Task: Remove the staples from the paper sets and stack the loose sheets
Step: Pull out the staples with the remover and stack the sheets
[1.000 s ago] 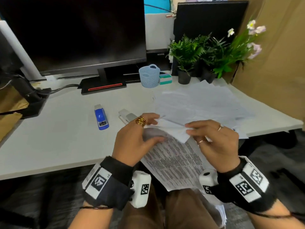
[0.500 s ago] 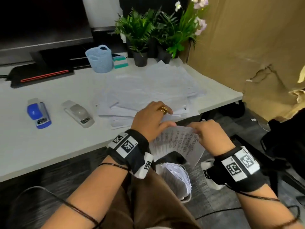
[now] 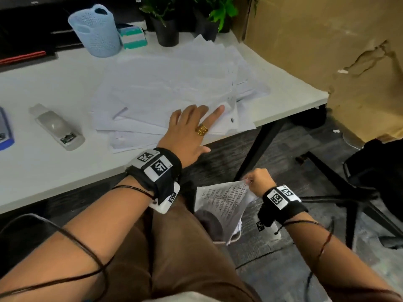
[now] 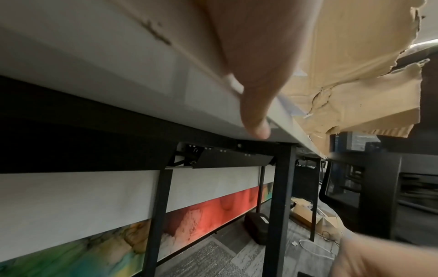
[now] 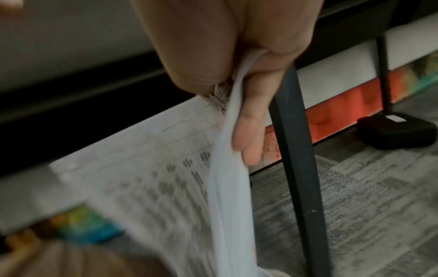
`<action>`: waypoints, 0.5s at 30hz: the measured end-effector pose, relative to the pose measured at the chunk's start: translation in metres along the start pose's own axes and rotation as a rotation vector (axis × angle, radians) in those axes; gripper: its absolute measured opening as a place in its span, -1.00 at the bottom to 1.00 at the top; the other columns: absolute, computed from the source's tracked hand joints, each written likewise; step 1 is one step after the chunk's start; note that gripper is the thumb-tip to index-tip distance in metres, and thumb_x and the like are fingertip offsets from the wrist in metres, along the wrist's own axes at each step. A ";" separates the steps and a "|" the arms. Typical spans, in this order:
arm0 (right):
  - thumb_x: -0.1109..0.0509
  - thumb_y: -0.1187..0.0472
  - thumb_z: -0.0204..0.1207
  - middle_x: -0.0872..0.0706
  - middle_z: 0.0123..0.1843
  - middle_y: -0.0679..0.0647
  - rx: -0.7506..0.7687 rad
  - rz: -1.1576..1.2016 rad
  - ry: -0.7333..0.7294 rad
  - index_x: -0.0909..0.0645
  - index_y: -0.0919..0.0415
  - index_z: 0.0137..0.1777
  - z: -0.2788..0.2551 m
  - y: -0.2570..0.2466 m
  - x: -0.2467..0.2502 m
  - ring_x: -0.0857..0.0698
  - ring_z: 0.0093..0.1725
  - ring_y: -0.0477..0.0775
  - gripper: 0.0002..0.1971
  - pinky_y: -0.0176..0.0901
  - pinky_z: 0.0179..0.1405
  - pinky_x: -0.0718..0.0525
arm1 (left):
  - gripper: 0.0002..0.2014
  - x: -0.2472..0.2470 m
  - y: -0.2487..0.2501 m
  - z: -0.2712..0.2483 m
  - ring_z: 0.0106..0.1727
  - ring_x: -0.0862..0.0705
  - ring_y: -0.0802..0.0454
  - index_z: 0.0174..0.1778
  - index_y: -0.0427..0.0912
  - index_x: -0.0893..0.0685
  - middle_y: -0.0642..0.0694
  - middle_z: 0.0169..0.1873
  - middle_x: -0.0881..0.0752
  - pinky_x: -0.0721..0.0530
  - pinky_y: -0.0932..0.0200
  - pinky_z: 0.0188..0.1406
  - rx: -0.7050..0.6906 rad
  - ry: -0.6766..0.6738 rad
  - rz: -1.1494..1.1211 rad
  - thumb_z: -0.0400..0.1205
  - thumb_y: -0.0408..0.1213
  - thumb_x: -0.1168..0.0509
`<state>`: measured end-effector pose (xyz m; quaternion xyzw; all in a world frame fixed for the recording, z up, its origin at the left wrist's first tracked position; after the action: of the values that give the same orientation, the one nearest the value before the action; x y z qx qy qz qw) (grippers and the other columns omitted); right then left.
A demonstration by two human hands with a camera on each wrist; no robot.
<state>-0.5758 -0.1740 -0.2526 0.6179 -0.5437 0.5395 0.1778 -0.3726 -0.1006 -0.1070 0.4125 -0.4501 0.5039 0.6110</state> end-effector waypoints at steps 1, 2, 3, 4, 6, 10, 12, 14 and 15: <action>-0.20 0.40 0.56 -0.76 0.07 0.30 -0.014 -0.044 -0.014 -0.75 0.21 0.12 0.007 0.003 -0.012 -0.71 0.10 0.26 -0.68 -0.16 -0.02 -0.57 | 0.03 -0.001 0.000 0.000 0.45 -0.34 -0.32 0.59 0.06 0.15 -0.27 0.47 -0.36 -0.27 -0.31 0.39 0.008 -0.002 0.019 0.42 -0.01 -0.49; -0.20 0.40 0.56 -0.75 0.07 0.32 -0.041 -0.077 -0.024 -0.74 0.22 0.13 0.013 0.007 -0.025 -0.71 0.09 0.28 -0.69 -0.12 -0.03 -0.60 | 0.05 -0.001 0.001 -0.001 0.45 -0.35 -0.32 0.59 0.03 0.14 -0.27 0.47 -0.36 -0.28 -0.31 0.39 0.019 -0.002 0.036 0.40 -0.07 -0.52; -0.20 0.40 0.55 -0.74 0.08 0.34 -0.062 -0.107 -0.042 -0.72 0.27 0.14 0.016 0.008 -0.038 -0.71 0.10 0.29 -0.69 -0.08 -0.01 -0.61 | 0.07 -0.002 0.001 -0.001 0.45 -0.36 -0.31 0.59 0.00 0.13 -0.26 0.47 -0.37 -0.29 -0.30 0.39 0.029 0.001 0.049 0.38 -0.10 -0.54; -0.19 0.41 0.54 -0.73 0.09 0.35 -0.065 -0.124 -0.053 -0.70 0.31 0.16 0.017 0.008 -0.051 -0.70 0.12 0.31 -0.69 -0.04 0.03 -0.62 | 0.09 -0.002 0.001 -0.001 0.44 -0.37 -0.30 0.59 -0.03 0.12 -0.26 0.46 -0.38 -0.30 -0.29 0.39 0.035 0.006 0.054 0.36 -0.12 -0.55; -0.15 0.44 0.52 -0.71 0.15 0.35 -0.079 -0.148 -0.099 -0.64 0.33 0.23 0.013 0.003 -0.075 -0.68 0.17 0.31 -0.65 0.00 0.12 -0.60 | 0.11 -0.001 0.001 -0.001 0.43 -0.39 -0.29 0.59 -0.07 0.09 -0.26 0.44 -0.41 -0.31 -0.27 0.38 0.041 0.021 0.051 0.32 -0.12 -0.58; -0.18 0.33 0.47 -0.78 0.07 0.22 0.159 -0.118 0.016 -0.73 0.28 0.09 0.010 -0.018 -0.110 -0.74 0.10 0.09 -0.68 -0.21 0.11 -0.57 | 0.08 -0.001 0.001 -0.001 0.41 -0.41 -0.30 0.58 -0.09 0.02 -0.27 0.42 -0.43 -0.34 -0.29 0.35 0.036 0.058 0.069 0.30 -0.13 -0.59; -0.13 0.26 0.59 -0.65 0.33 0.19 0.136 -0.155 -0.154 -0.57 0.26 0.34 0.010 -0.014 -0.140 -0.61 0.33 0.06 -0.63 -0.21 0.32 -0.46 | 0.04 -0.003 0.000 0.000 0.43 -0.39 -0.30 0.58 -0.04 0.00 -0.25 0.44 -0.42 -0.35 -0.30 0.37 0.029 0.064 0.071 0.33 -0.14 -0.57; -0.06 0.28 0.67 -0.52 0.45 0.26 0.085 -0.205 -0.338 -0.36 0.34 0.46 0.008 -0.005 -0.162 -0.52 0.42 0.13 -0.61 -0.15 0.32 -0.39 | 0.02 -0.005 -0.001 0.001 0.43 -0.39 -0.29 0.58 -0.02 -0.02 -0.23 0.44 -0.42 -0.36 -0.30 0.35 0.020 0.063 0.087 0.33 -0.13 -0.56; -0.05 0.26 0.68 -0.49 0.46 0.28 0.063 -0.228 -0.392 -0.30 0.35 0.49 0.006 -0.004 -0.166 -0.52 0.41 0.18 -0.60 -0.09 0.28 -0.42 | 0.02 -0.005 -0.001 0.001 0.42 -0.40 -0.28 0.58 -0.03 -0.03 -0.23 0.43 -0.42 -0.37 -0.30 0.34 0.017 0.065 0.099 0.33 -0.12 -0.56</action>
<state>-0.5410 -0.0980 -0.3961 0.7735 -0.4773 0.4024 0.1093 -0.3724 -0.1027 -0.1115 0.3785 -0.4454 0.5504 0.5962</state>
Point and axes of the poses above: each hand's wrist, its own z-axis towards the middle knuckle, its own x-axis out of the back of the hand, y = z × x, the point moved 5 cm from there along z, towards the middle knuckle
